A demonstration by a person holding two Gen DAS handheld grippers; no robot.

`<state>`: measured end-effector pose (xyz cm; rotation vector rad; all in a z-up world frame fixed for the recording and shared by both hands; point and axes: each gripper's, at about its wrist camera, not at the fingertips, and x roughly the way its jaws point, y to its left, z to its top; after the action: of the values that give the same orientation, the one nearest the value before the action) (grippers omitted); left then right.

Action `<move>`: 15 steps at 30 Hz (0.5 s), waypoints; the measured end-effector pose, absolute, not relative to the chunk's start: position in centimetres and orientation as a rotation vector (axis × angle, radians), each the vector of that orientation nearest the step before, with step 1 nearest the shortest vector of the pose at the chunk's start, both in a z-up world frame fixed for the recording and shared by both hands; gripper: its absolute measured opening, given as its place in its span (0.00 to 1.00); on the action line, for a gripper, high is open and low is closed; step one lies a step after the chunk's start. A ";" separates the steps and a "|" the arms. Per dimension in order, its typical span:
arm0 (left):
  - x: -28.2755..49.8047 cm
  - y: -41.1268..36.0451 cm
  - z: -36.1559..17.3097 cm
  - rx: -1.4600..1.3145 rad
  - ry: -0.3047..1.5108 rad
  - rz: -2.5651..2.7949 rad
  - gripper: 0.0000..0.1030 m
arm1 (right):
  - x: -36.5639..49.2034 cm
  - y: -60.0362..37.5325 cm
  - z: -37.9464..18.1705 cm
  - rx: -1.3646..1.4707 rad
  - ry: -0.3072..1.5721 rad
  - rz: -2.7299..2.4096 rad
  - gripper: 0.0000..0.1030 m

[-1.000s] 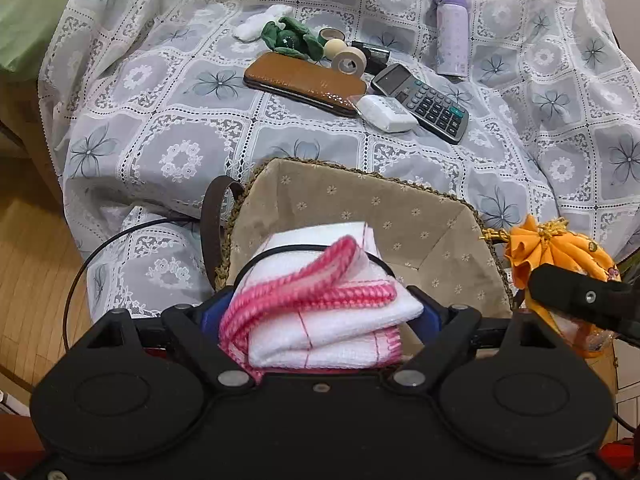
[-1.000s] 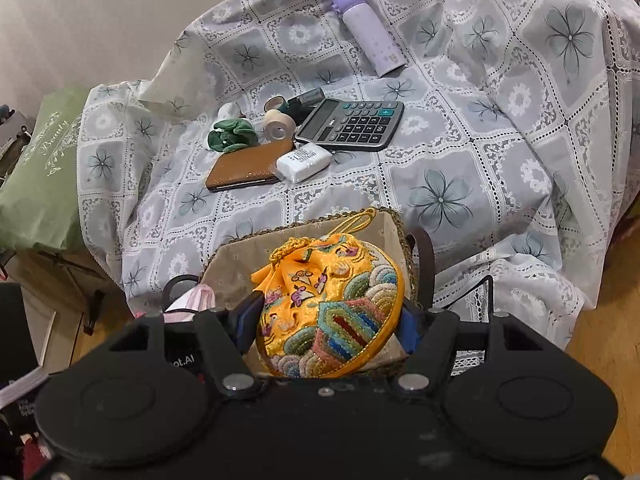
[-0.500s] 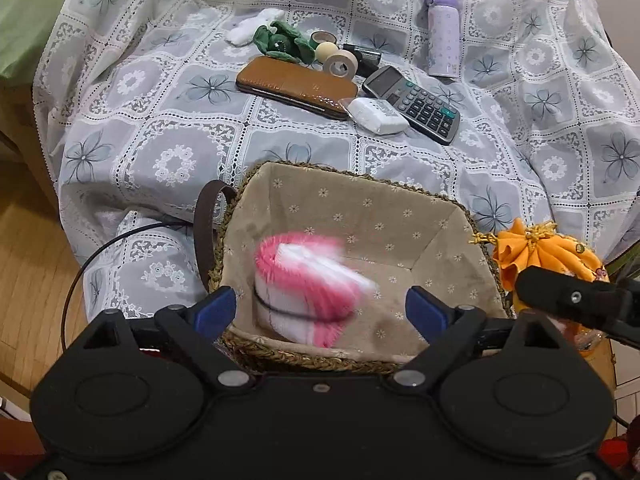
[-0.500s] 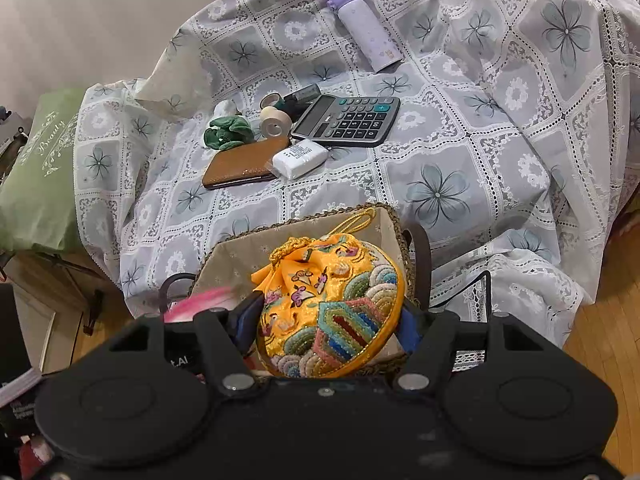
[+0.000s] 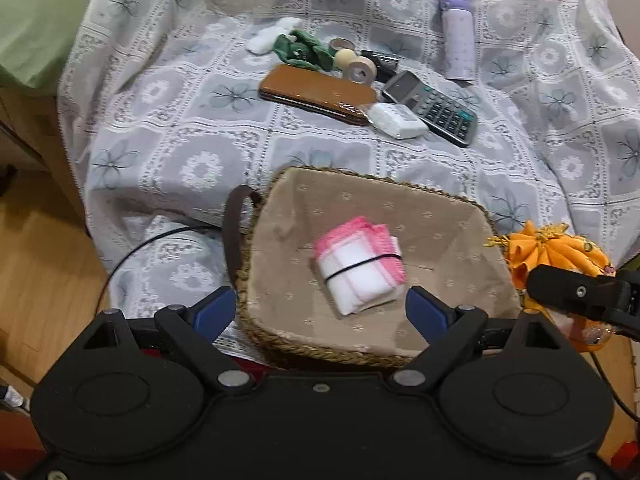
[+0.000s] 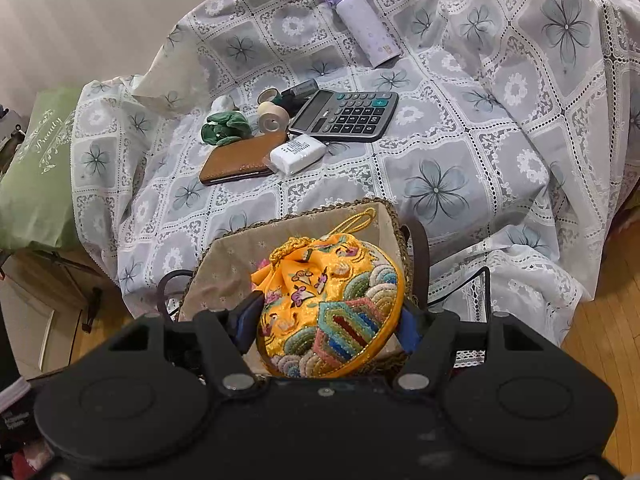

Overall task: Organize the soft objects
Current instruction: 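Carry the towel into the basket and open the left tool, then lower the yellow pouch into the basket beside the towel and open the right tool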

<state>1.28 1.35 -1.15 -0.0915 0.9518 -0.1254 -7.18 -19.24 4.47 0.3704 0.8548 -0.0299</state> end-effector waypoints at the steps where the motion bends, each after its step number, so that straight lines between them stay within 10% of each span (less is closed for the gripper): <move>1: 1.3 1.4 -1.1 -0.084 0.954 -0.118 0.86 | -7.1 -19.3 4.4 0.371 0.857 -0.030 0.64; 15: 1.1 1.4 -1.2 -0.058 0.971 -0.083 0.86 | -6.6 -19.2 3.7 0.365 0.909 -0.037 0.64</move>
<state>1.10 1.38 -1.19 -0.0577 0.9706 -0.0833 -6.56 -19.23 3.74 0.3647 0.9089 -0.0373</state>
